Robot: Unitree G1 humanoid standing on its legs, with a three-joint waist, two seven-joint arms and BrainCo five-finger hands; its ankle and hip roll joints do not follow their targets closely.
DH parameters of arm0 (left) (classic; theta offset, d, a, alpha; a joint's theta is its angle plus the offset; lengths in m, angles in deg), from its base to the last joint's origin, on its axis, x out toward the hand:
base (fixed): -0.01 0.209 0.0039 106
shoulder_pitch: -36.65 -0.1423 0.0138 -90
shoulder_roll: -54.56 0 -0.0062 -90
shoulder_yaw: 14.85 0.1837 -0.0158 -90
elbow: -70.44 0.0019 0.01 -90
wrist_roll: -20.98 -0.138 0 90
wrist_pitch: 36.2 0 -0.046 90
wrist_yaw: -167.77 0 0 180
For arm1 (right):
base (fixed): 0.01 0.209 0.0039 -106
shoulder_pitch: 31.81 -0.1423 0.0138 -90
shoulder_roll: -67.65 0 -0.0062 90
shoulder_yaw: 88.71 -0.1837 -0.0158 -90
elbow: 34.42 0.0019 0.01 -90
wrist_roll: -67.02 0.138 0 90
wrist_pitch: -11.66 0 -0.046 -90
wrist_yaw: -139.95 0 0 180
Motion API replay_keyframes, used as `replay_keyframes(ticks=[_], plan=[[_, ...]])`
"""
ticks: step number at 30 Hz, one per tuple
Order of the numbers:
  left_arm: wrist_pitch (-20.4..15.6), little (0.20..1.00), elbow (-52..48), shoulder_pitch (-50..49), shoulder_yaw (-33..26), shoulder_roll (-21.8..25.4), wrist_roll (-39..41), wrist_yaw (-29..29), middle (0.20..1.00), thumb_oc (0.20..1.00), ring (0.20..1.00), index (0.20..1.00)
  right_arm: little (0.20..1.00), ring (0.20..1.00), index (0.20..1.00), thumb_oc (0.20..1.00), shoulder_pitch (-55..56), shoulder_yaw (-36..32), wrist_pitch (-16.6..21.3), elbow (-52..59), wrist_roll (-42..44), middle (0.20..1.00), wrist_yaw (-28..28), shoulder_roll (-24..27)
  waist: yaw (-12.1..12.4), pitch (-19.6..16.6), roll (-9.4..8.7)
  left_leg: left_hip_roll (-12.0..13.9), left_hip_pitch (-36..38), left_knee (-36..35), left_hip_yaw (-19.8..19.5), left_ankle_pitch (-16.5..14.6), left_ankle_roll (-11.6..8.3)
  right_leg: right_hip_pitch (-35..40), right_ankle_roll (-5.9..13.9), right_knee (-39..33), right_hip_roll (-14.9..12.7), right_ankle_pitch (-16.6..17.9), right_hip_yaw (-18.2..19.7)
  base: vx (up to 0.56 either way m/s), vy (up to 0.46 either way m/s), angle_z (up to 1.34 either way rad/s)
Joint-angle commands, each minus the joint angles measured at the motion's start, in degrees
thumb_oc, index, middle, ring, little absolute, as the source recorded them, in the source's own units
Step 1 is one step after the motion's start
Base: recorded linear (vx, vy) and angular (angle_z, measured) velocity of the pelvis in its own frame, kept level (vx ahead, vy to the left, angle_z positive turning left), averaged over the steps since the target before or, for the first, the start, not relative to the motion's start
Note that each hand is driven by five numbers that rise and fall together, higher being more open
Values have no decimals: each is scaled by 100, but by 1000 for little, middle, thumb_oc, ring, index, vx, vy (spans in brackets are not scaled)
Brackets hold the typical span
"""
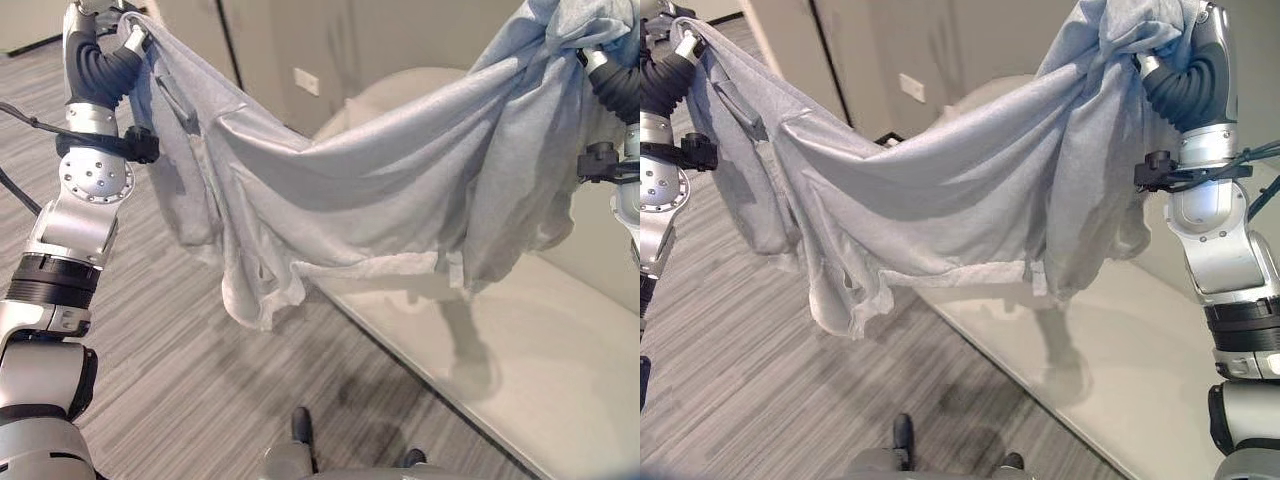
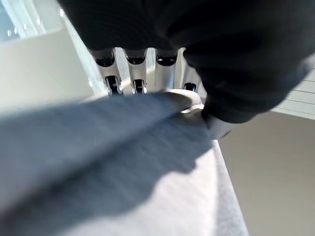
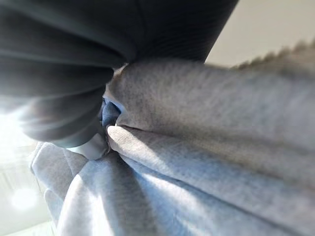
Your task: Hang the clothes on the sofa on the clothes rack.
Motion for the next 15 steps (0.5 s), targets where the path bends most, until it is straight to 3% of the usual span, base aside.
replay_keyframes(ticks=[1, 4, 6, 8, 12, 15], plan=[[-124, 200, 81, 741, -19, -100, 39, -185, 200, 200, 200, 200, 200, 200, 200, 200, -600, -106, 33, -146, 31, 200, 192, 265, -31, -272, 153, 329, 421, -154, -7, -309, -502, -324, 286, 568, 906, -431, 988, 104, 195, 13], [-130, 200, 213, 918, 110, -288, 132, -137, 200, 200, 200, 200, 200, 200, 200, 200, -561, -180, 97, -244, 180, 200, 225, 357, -117, -207, 140, 218, 469, -169, -87, -339, -440, -430, 59, 458, 1700, -617, 1358, 82, 46, 46], [-108, 200, 276, 850, 92, -519, 187, -106, 200, 200, 200, 200, 200, 200, 200, 200, -353, -313, 128, -261, 190, 200, 274, 468, -240, -143, 108, 36, 479, -169, -222, -396, -348, -372, -98, 298, 2086, -629, 1663, 83, 35, 52], [-50, 200, 297, 822, 94, -762, 200, -27, 200, 200, 200, 200, 200, 200, 200, 200, -179, -448, 76, -225, 179, 200, 165, 532, -291, -154, 49, -73, 547, -169, -352, -425, -330, -256, -111, 142, 2223, -546, 1829, 105, -31, 100], [-75, 200, 382, 728, 118, -890, 263, 35, 200, 200, 200, 200, 200, 200, 200, 200, -182, -409, 108, -350, 330, 200, 84, 609, -258, -283, 70, -108, 712, -151, -442, -520, -354, -52, -62, -258, 2234, -336, 1695, 125, -59, 42], [-56, 200, 377, 705, 103, -935, 251, 63, 200, 200, 200, 200, 200, 200, 200, 200, -214, -405, 137, -443, 473, 200, 63, 801, -241, -113, 28, -75, 457, 669, -464, -743, -409, 77, -119, -264, 2146, -356, 1527, 44, -28, 33]])
